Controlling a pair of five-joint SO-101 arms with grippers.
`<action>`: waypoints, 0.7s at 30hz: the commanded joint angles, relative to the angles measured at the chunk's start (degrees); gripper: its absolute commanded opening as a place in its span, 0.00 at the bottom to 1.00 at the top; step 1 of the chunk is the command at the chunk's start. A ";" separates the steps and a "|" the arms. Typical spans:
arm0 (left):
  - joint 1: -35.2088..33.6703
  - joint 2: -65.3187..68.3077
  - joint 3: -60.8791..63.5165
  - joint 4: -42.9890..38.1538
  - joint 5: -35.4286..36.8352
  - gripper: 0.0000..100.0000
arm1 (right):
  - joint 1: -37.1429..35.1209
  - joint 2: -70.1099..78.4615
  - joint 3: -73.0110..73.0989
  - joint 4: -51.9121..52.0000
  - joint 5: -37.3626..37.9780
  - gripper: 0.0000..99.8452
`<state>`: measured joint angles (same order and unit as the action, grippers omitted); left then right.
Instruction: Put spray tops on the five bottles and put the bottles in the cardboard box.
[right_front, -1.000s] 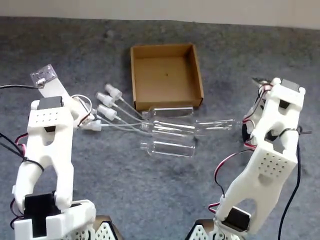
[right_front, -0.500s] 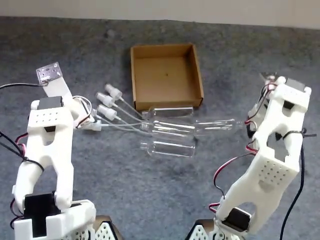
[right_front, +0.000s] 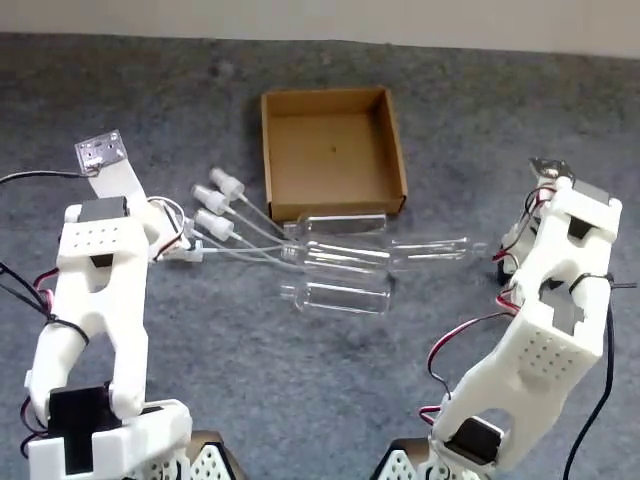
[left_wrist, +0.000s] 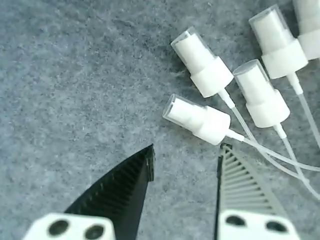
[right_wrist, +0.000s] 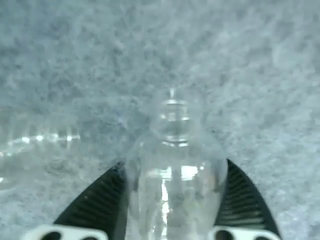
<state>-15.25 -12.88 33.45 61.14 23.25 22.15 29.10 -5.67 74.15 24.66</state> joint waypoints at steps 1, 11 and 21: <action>-0.40 -0.40 1.71 -4.75 -0.53 0.17 | -1.10 -3.30 -4.26 3.82 -0.53 0.06; -0.66 -0.22 2.95 -8.79 4.84 0.17 | -5.58 -11.47 -7.87 9.63 -0.18 0.01; 0.57 7.52 0.13 -13.19 9.23 0.17 | -5.76 -12.26 -7.78 10.95 0.00 0.01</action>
<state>-15.25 -10.07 36.62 49.36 31.69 17.23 21.01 -10.15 84.79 24.75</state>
